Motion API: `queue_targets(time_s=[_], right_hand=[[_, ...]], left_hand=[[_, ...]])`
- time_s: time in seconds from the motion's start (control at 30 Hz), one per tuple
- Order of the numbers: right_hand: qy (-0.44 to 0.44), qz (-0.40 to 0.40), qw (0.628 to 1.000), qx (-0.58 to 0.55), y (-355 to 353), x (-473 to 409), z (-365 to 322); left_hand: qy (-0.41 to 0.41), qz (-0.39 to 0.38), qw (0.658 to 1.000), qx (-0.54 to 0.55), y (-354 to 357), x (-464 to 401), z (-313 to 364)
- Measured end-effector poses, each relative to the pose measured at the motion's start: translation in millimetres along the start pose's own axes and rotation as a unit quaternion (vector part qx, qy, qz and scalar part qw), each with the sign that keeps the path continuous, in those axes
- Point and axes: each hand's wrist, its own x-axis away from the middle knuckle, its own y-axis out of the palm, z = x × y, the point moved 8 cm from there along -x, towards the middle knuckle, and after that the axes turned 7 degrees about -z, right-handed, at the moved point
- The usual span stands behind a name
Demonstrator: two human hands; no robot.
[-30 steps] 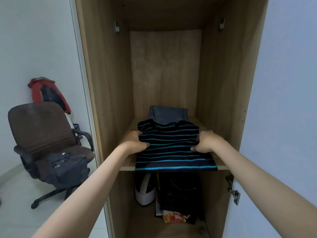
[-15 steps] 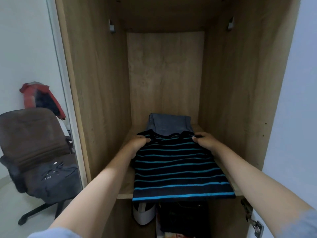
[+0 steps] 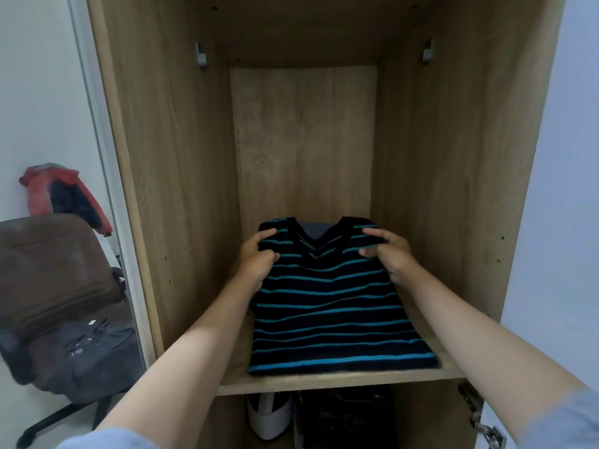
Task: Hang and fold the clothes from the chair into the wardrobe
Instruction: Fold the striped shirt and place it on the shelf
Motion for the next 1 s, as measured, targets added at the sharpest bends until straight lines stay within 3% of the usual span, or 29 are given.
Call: queue_targets(time_s=[0.2,0.33,0.47,0.6,0.77,0.93,1.0], right_hand=[[0.093,-0.015,0.989,0.115,-2,3,28],[0.099,-0.013,0.975,0.199,-2,3,30],[0.057,-0.022,0.971,0.233,1,5,27],[-0.030,-0.007,0.994,0.105,-4,18,27],[-0.019,-0.027,0.993,0.115,-6,30,36],[0.059,-0.042,0.974,0.213,-6,48,37],[0.059,-0.058,0.957,0.279,-4,57,32]], left_hand=[[-0.094,-0.018,0.994,-0.052,2,7,-24],[-0.139,-0.038,0.987,-0.079,1,9,-37],[-0.049,-0.045,0.994,-0.082,5,12,-23],[0.033,-0.085,0.992,-0.085,18,21,-13],[0.034,-0.136,0.985,-0.103,25,26,-21],[0.007,-0.102,0.988,-0.119,22,43,-23],[-0.028,-0.053,0.987,-0.150,13,55,-25]])
